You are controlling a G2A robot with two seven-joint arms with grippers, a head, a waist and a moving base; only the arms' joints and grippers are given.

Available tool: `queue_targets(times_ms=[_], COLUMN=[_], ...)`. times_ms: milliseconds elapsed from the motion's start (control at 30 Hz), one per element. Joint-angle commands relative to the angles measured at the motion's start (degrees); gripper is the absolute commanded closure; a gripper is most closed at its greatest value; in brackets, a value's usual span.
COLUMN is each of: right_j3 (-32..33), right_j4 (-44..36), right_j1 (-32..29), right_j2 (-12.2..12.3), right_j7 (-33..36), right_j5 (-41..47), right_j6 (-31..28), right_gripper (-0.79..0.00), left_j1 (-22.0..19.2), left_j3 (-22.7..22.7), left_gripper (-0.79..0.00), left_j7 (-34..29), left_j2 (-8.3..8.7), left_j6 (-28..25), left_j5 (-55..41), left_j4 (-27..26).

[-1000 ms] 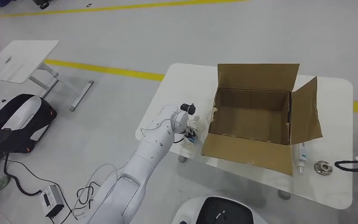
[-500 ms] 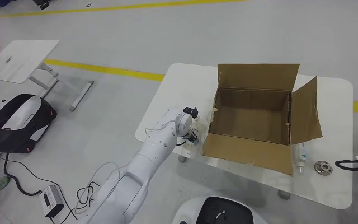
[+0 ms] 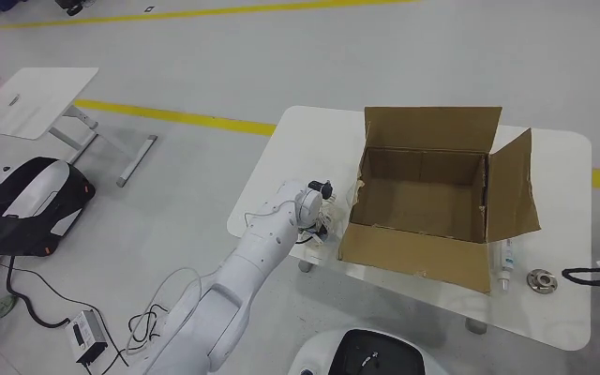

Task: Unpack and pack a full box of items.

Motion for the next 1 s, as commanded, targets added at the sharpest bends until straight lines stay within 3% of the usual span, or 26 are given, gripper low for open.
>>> queue_targets(times_ms=[0, 67, 233, 400, 500, 700, 967], right_j3=[0.0, 0.1, -0.2, -0.6, -0.9, -1.6, -1.7], right_j4=[0.0, 0.0, 0.1, 0.0, 0.3, 0.5, 0.6], right_j1=[0.0, 0.0, -0.1, 0.0, 0.1, 0.0, -0.3], right_j2=[0.0, 0.0, -0.1, -0.1, -0.2, -0.3, -0.5], right_j7=[0.0, 0.0, 0.3, 0.5, 0.4, 0.2, -0.3], right_j5=[0.0, -0.1, -0.3, -0.4, -0.4, -0.4, 0.3], right_j6=[0.0, 0.1, 0.2, 0.4, 0.5, 0.7, 1.1], right_gripper=[0.000, 0.000, 0.000, 0.000, 0.000, 0.000, 0.000], left_j1=[-0.2, -0.4, -0.4, 1.3, 3.4, 9.7, 14.5], left_j3=[0.2, 0.3, -0.9, -5.5, -9.4, -16.3, -21.4], left_gripper=[-0.175, 0.000, 0.000, 0.000, 0.000, 0.000, 0.000], left_j7=[0.2, 0.4, 1.1, 1.3, -2.2, -7.7, -13.6], left_j2=[-0.03, -0.04, 0.42, 2.01, 3.19, 5.43, 6.57], left_j6=[0.2, 0.3, 1.0, 2.0, 0.7, 0.8, -1.4], left_j5=[0.0, -0.1, -0.7, -1.5, -4.1, -3.3, -13.7], left_j4=[0.4, 0.7, -0.4, -6.2, -12.9, -33.3, -52.9])
